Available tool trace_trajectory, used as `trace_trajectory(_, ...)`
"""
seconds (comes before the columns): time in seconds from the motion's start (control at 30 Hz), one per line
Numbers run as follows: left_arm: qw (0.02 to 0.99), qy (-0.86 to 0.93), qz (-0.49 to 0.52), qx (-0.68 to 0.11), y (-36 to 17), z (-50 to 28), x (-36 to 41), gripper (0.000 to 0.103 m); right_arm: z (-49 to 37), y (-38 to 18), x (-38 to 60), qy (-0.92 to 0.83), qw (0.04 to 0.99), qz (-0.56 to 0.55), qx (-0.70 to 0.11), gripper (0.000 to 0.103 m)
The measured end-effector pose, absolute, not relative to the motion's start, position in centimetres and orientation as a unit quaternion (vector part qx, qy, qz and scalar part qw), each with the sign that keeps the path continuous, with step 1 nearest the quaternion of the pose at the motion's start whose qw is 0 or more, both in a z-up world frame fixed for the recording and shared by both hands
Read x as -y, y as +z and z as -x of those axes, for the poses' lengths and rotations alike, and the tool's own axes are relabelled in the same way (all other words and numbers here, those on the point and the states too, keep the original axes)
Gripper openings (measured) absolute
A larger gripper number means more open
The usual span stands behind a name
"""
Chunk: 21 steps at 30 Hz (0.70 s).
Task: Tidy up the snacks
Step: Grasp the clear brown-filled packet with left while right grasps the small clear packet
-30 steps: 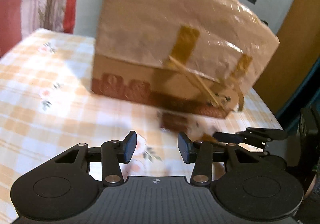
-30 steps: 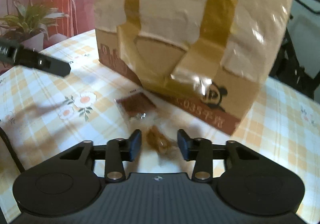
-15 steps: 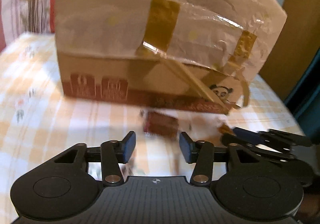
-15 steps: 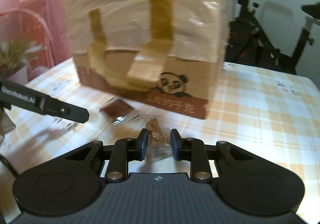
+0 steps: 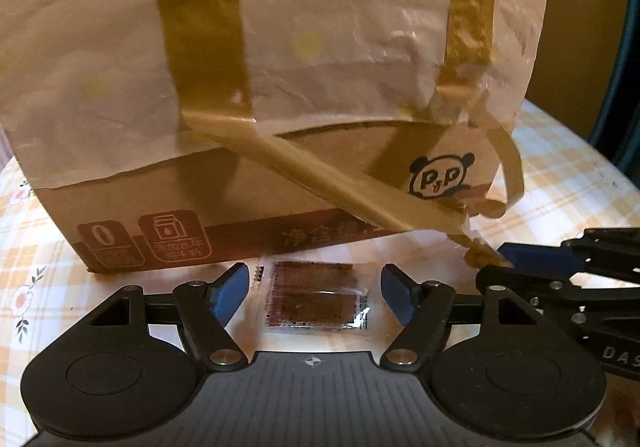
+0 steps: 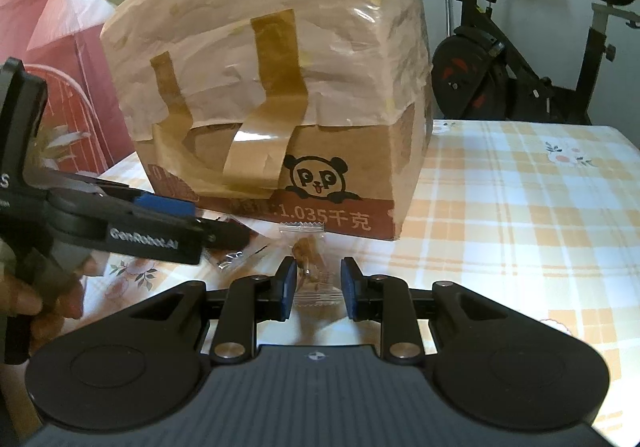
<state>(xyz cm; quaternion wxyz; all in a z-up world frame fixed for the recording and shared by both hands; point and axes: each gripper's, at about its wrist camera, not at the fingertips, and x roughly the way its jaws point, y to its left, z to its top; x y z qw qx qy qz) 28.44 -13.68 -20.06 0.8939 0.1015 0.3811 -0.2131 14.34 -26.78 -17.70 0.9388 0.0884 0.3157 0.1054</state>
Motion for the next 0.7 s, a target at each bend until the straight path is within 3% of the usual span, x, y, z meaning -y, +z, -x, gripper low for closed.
trace_trajectory(0.4, 0.895, -0.215, -0.1, -0.377, -21.1, -28.2, 14.7, 0.078, -14.6, -17.8, 26.6, 0.111, 0.936, -0.089, -0.321, 0.026)
trace_trajectory(0.7, 0.895, -0.224, -0.119, -0.368, -20.9, -26.5, 16.3, 0.057, -14.6, -17.9, 26.6, 0.11, 0.936, -0.091, -0.322, 0.026)
